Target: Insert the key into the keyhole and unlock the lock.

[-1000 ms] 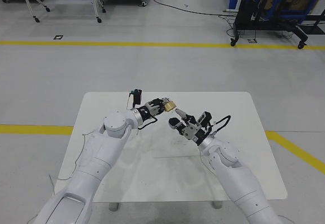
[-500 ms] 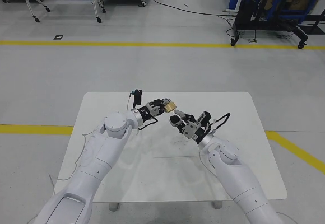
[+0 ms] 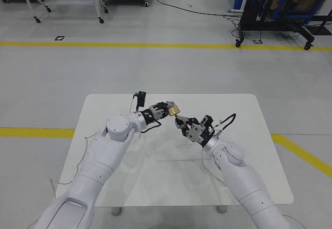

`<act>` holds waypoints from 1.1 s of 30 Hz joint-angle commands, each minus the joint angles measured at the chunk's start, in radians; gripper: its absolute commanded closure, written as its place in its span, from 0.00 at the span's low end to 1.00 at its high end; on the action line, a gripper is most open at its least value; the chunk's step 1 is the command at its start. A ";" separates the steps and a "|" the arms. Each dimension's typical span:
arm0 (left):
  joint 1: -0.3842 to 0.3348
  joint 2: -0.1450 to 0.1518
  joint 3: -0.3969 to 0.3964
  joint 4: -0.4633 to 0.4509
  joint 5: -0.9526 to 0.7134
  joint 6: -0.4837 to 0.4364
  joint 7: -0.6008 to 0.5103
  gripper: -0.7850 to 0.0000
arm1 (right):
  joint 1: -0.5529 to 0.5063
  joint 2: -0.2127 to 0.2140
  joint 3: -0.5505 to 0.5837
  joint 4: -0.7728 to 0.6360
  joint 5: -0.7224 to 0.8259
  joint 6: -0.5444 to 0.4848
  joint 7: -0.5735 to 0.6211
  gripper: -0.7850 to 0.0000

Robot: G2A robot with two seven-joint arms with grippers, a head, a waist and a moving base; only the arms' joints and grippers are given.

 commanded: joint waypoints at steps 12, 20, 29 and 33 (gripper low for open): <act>0.004 0.002 0.010 -0.014 0.031 -0.049 -0.031 1.00 | 0.023 -0.003 0.011 0.057 0.162 0.150 0.104 1.00; 0.017 0.005 0.005 -0.032 0.042 -0.103 -0.037 1.00 | 0.057 -0.012 0.001 0.149 0.272 0.195 0.233 1.00; 0.028 0.008 -0.001 -0.046 0.047 -0.129 -0.034 1.00 | 0.079 -0.020 -0.015 0.201 0.305 0.191 0.265 1.00; 0.029 0.008 -0.003 -0.045 0.046 -0.123 -0.028 1.00 | 0.080 -0.018 -0.017 0.193 0.273 0.162 0.277 0.00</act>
